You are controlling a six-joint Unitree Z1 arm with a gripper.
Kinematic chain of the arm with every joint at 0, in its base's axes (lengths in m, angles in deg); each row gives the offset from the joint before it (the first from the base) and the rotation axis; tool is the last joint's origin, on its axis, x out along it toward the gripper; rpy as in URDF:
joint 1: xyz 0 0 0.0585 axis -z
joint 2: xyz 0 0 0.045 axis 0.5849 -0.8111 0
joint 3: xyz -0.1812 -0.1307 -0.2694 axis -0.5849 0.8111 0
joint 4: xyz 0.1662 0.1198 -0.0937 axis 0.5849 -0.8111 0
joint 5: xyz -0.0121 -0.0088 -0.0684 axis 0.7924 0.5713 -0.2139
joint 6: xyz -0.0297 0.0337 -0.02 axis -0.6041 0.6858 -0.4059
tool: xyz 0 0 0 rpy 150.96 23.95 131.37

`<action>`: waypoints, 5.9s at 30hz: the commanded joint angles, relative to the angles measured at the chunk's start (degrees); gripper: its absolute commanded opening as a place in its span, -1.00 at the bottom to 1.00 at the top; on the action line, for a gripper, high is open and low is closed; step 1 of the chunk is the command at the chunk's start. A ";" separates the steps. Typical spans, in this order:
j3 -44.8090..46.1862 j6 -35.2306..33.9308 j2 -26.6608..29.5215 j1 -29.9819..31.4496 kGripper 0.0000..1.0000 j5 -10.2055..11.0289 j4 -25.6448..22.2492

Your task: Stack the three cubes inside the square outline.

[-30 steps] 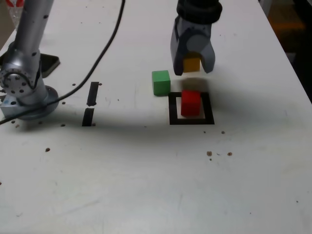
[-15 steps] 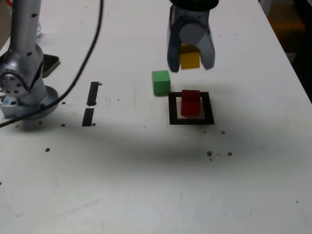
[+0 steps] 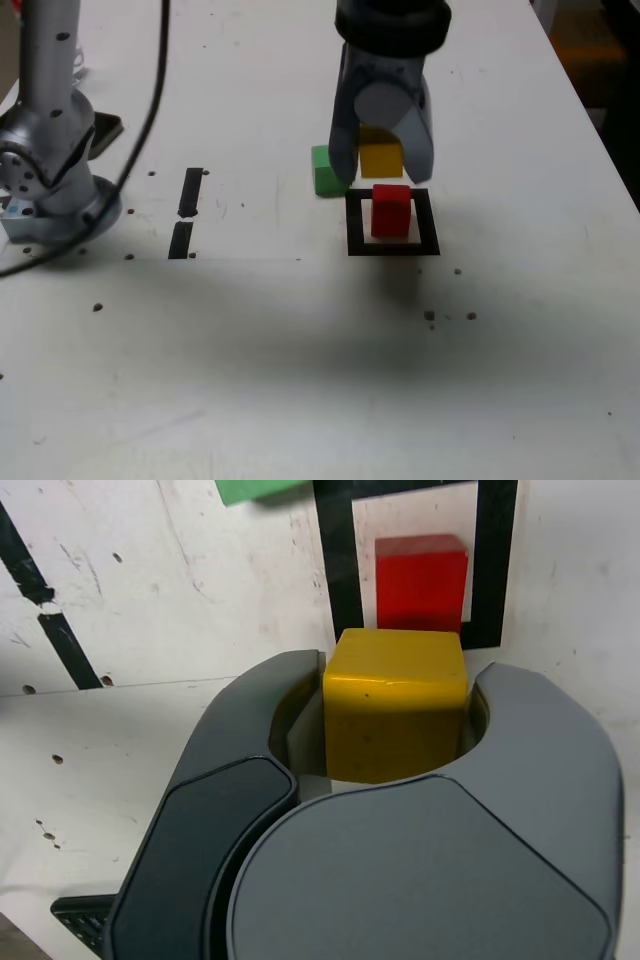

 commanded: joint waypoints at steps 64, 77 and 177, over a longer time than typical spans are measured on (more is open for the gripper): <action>4.61 4.38 -5.28 -2.86 -0.14 1.34 7.59; 4.09 4.95 -4.80 -2.86 0.02 1.29 5.94; 19.50 4.27 11.00 -13.35 0.43 4.19 6.50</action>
